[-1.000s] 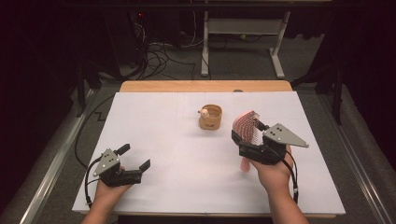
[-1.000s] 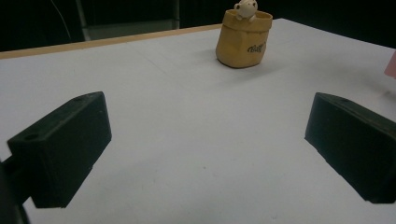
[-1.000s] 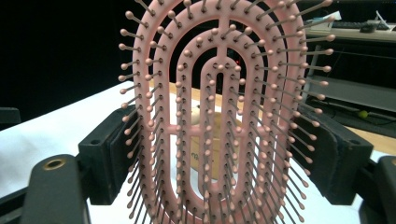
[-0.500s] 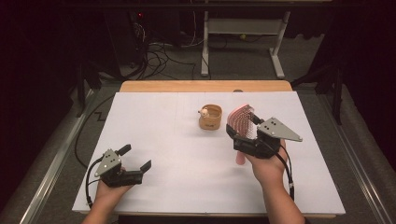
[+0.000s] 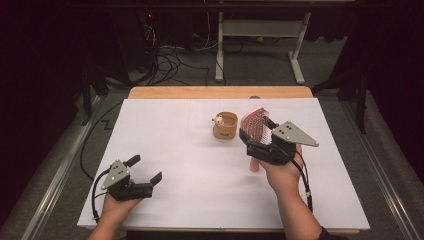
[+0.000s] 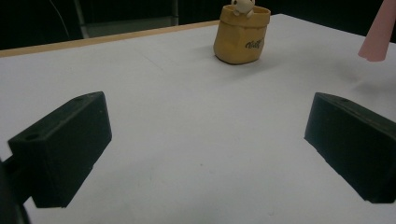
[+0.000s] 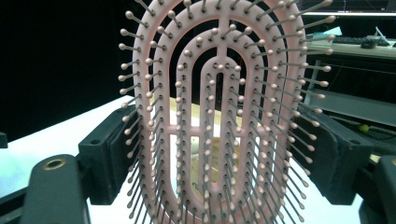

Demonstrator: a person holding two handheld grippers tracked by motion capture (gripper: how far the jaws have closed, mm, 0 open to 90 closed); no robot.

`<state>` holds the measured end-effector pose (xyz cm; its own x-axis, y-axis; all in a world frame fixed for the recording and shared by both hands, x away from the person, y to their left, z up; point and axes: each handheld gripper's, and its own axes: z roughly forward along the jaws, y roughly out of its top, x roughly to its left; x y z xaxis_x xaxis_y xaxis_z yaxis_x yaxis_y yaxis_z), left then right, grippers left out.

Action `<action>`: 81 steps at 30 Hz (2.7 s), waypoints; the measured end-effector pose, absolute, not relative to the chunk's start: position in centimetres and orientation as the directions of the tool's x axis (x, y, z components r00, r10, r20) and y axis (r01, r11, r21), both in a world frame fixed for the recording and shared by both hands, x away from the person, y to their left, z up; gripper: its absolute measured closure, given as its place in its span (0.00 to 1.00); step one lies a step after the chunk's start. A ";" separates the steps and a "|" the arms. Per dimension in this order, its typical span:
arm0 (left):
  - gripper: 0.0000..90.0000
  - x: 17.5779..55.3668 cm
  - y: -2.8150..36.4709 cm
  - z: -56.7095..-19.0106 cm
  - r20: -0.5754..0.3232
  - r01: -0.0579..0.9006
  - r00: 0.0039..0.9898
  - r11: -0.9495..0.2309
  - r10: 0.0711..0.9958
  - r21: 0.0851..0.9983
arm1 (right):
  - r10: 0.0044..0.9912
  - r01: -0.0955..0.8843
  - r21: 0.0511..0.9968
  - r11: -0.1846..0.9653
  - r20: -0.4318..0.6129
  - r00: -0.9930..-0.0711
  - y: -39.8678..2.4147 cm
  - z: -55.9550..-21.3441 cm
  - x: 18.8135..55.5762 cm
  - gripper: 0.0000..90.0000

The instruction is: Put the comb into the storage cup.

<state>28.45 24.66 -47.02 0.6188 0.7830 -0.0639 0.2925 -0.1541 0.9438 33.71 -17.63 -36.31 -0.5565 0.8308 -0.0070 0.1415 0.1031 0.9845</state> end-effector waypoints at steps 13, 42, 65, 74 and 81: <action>0.01 28.4 24.7 -47.0 -0.064 0.292 0.617 -0.152 0.784 0.944 | 0.848 0.140 0.985 0.097 -0.008 -0.529 -17.2 -36.0 35.6 0.23; 0.01 28.5 25.2 -47.2 -0.080 0.303 0.608 -0.138 0.790 0.943 | 0.867 0.101 0.990 0.098 -0.035 -0.498 -14.9 -34.5 40.1 0.23; 0.01 28.4 25.3 -47.2 -0.079 0.301 0.610 -0.138 0.788 0.944 | 0.877 0.064 0.995 0.073 -0.033 -0.479 -13.6 -33.0 42.7 0.23; 0.01 28.5 25.3 -47.3 -0.078 0.310 0.607 -0.145 0.791 0.940 | 0.880 0.053 0.996 0.072 -0.038 -0.474 -13.1 -32.5 43.5 0.23; 0.00 28.5 25.2 -47.4 -0.078 0.308 0.606 -0.144 0.792 0.940 | 0.880 0.045 0.996 0.071 -0.041 -0.473 -12.3 -32.1 44.1 0.23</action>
<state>28.50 25.16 -47.45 0.6060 0.7917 -0.0776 0.3084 -0.1439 0.9403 44.12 -12.35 -32.15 -0.4733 0.8799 -0.0412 0.0448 0.0708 0.9965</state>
